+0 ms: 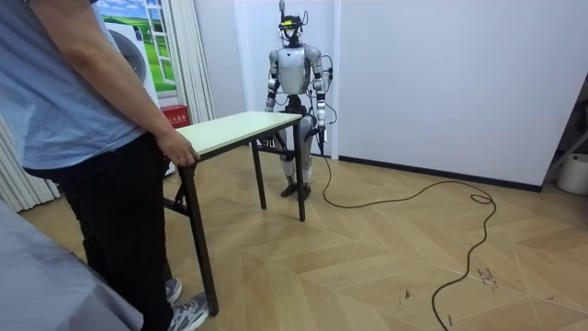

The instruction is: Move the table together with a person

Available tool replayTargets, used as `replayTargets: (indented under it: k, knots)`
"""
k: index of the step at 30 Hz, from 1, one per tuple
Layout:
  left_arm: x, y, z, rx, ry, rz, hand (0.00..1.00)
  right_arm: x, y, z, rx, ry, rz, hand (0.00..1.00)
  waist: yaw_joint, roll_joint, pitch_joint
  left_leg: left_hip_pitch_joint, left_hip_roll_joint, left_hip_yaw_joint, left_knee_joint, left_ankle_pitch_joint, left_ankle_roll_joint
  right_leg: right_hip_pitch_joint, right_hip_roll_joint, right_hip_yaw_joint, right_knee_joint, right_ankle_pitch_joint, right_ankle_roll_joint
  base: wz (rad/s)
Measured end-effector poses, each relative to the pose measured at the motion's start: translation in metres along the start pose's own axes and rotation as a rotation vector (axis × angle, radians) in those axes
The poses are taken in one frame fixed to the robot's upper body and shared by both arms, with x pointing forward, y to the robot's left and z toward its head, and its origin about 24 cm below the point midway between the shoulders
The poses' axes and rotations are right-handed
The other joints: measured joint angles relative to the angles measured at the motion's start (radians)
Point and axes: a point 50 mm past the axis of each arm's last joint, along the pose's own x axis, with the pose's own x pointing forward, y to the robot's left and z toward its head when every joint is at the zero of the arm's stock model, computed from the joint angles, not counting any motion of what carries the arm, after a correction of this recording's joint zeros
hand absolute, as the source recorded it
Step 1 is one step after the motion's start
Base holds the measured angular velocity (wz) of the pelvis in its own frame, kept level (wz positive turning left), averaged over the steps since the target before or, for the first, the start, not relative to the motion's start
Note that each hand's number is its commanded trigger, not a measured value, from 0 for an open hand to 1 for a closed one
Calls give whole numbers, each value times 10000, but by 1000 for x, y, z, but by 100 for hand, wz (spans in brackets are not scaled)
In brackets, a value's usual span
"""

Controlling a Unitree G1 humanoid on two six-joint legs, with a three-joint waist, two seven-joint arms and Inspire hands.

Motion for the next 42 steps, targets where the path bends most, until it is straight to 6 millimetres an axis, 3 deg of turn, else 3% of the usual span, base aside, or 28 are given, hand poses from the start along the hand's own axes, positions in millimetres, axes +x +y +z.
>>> replayTargets:
  k: [8,16,22,31,42]
  knots:
    - [-3,-1,-1,-2363,47,-1542,0,-5,2,14,578,-872,1401,0,-52,-6,-11,-146,1,-38,50,0,0,-96,-10,-35,12,5,-8,0]
    - [-13,-45,29,-4238,-1089,-5226,0,-16,36,33,2123,-2453,4352,0,-28,42,19,-269,14,-17,131,0,0,-261,-22,-20,152,4,-7,-1]
    - [-30,-80,40,-4508,-1192,-7493,0,-26,66,33,2955,-2666,6408,0,-42,32,19,-462,24,-2,185,1,1,-464,-22,21,211,4,-8,-1]
    - [-47,-113,44,-4532,-913,-9470,0,-38,104,35,3284,-2503,8941,0,-65,40,5,-492,34,-24,201,2,2,-542,-24,66,337,0,-12,0]
    - [-69,-134,59,-4936,-1201,-11142,0,-48,120,41,3443,-2548,10385,0,-48,89,-16,-488,38,-32,204,2,1,-538,-25,74,338,-3,-15,0]
